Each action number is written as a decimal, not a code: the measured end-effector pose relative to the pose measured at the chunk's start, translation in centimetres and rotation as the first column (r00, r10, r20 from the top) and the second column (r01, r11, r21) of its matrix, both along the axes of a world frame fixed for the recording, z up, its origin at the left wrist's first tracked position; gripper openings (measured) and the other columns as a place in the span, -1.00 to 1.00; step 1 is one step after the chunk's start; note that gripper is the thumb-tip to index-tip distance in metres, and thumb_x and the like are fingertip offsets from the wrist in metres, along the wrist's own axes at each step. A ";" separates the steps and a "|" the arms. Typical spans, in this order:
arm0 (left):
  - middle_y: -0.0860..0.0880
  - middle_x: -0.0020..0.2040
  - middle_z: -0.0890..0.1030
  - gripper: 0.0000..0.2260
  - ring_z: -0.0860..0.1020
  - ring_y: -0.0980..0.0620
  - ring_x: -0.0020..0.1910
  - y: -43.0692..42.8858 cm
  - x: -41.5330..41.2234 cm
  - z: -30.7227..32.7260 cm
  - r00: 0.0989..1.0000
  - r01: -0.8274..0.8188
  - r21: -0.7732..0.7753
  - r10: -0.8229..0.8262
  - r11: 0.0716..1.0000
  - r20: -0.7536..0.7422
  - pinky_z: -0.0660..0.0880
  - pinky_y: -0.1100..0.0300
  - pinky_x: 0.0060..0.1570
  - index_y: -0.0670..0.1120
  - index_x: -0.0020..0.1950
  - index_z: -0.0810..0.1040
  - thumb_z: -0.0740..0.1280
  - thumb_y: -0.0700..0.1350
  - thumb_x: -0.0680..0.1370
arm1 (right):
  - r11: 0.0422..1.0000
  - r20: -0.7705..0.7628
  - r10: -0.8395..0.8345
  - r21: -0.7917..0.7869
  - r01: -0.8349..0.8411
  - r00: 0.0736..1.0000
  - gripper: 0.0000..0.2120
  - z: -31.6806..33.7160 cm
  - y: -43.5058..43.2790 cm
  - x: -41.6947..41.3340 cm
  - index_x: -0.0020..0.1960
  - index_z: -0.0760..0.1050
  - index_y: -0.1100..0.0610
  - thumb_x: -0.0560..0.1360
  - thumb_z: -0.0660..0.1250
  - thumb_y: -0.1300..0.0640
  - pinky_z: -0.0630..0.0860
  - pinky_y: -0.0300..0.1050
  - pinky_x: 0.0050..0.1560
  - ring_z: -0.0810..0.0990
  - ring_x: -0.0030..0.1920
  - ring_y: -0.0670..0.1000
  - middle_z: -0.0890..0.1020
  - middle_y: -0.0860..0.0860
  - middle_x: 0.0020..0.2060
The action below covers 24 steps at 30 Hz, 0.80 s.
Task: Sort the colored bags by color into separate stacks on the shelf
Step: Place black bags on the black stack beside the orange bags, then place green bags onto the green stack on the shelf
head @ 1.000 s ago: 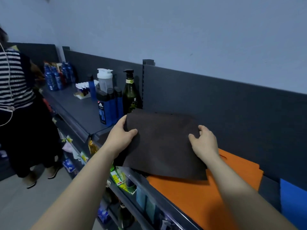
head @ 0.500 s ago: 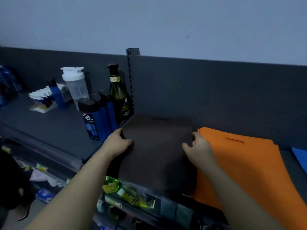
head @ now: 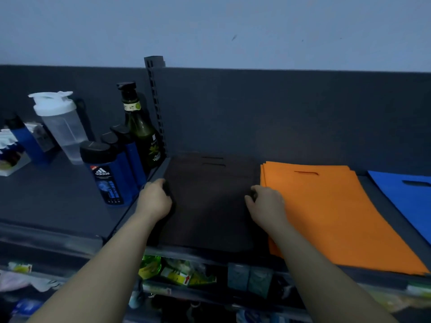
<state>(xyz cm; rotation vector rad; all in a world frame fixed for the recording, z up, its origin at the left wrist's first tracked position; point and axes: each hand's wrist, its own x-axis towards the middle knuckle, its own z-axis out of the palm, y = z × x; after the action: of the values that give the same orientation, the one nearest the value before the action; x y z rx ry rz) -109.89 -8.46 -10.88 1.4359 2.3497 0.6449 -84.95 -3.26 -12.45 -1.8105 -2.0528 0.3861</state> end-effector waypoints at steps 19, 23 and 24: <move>0.01 0.33 0.48 -0.62 0.46 -0.05 0.24 0.8 20.4 3.3 0.753 0.645 0.259 -0.540 0.719 -0.377 0.37 0.06 0.22 0.00 0.41 0.40 0.22 -0.01 0.60 | 0.954 0.119 -0.244 0.205 0.217 0.962 -0.58 3.6 -6.0 16.9 0.41 0.37 0.07 0.59 0.18 -0.03 0.18 -0.01 0.44 0.35 0.37 0.07 0.44 0.01 0.35; -0.02 0.31 0.52 -0.64 0.48 -0.09 0.24 1.2 27.7 3.5 0.698 0.714 0.279 -0.618 0.642 -0.362 0.40 0.02 0.21 -0.04 0.38 0.45 0.27 -0.04 0.58 | 0.924 0.102 -0.344 0.216 0.317 0.933 -0.59 4.3 -7.9 24.0 0.39 0.40 0.07 0.58 0.20 -0.01 0.18 -0.02 0.42 0.36 0.34 0.08 0.47 0.02 0.31; -0.03 0.30 0.53 -0.64 0.49 -0.09 0.23 1.2 29.6 3.6 0.683 0.729 0.283 -0.634 0.623 -0.363 0.42 0.01 0.19 -0.05 0.37 0.47 0.28 -0.05 0.58 | 0.916 0.103 -0.365 0.217 0.337 0.925 -0.60 4.4 -8.3 25.9 0.39 0.40 0.07 0.58 0.20 -0.01 0.18 -0.03 0.43 0.36 0.34 0.08 0.47 0.02 0.31</move>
<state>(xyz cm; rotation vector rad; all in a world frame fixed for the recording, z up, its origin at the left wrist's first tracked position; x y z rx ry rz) -80.25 -7.21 -7.30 2.5302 1.5854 0.7858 -59.08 -11.56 -8.05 -2.0765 -1.7244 -0.0461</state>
